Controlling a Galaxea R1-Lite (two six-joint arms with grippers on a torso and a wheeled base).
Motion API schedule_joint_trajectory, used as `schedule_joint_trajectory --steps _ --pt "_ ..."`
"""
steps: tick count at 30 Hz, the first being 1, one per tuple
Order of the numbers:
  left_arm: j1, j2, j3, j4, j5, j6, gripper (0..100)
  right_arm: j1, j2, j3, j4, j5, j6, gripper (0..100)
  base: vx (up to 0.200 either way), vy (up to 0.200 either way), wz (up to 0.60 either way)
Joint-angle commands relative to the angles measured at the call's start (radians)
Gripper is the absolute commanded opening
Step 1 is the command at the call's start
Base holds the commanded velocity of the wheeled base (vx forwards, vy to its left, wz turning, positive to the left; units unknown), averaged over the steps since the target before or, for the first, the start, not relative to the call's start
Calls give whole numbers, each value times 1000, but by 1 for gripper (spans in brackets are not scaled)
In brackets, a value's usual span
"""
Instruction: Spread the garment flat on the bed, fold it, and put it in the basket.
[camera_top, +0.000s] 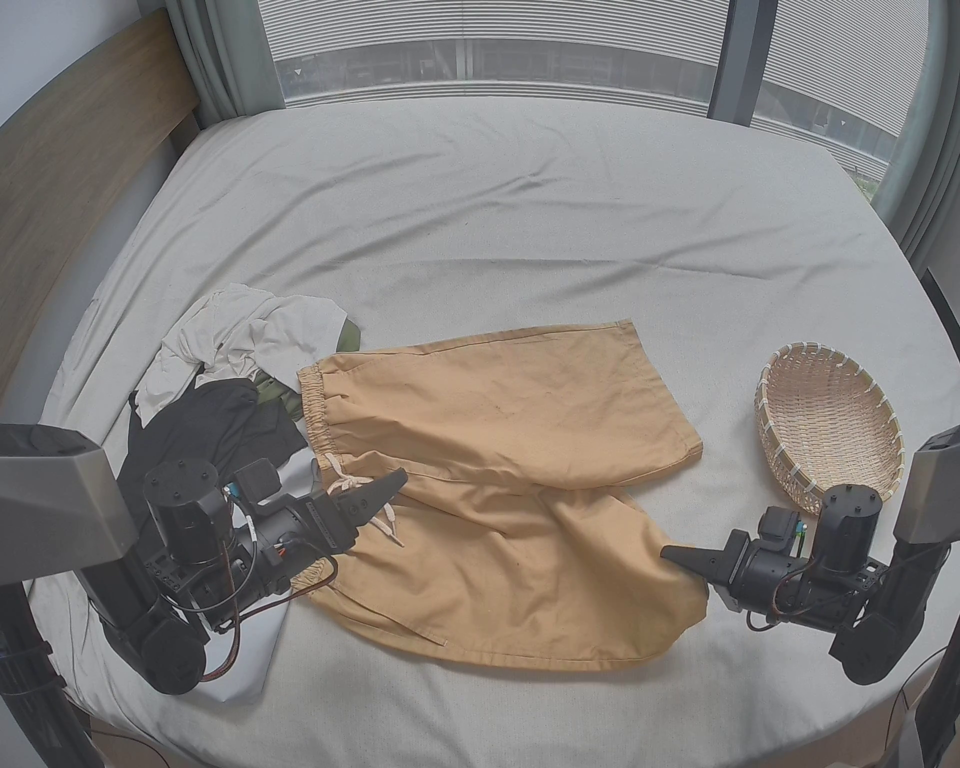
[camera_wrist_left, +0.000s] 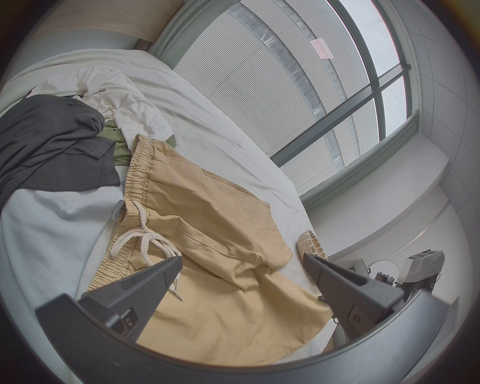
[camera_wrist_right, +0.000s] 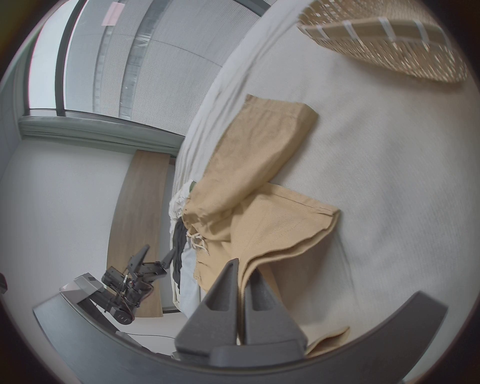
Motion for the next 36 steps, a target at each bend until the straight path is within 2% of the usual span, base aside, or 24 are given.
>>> schedule_joint_trajectory --steps 1,5,6,10,15,24,27,32,36 --pt "0 8 3 -1 -1 -1 100 0 71 26 -1 1 -2 0 0 0 0" --pt "0 10 5 -1 1 1 100 17 98 49 -1 6 -5 0 0 0 0" --pt "0 10 5 -1 1 1 100 23 115 49 -1 4 -5 100 0 0 0" --pt "0 10 8 -1 1 1 100 28 146 51 -1 2 -43 100 0 0 0" --pt "0 10 14 -1 1 1 100 20 157 43 -1 -1 -43 100 0 0 0" --pt "-3 16 14 -1 1 2 100 -50 155 0 -1 -37 -34 100 0 0 0" --pt "-5 16 14 -1 1 2 100 -66 157 -24 -1 -37 -2 100 0 0 0" --pt "-5 21 14 -1 1 2 100 -78 158 -81 0 -37 98 100 0 0 0" --pt "-5 21 12 -1 1 10 100 -77 175 -112 0 -37 119 100 0 0 0"
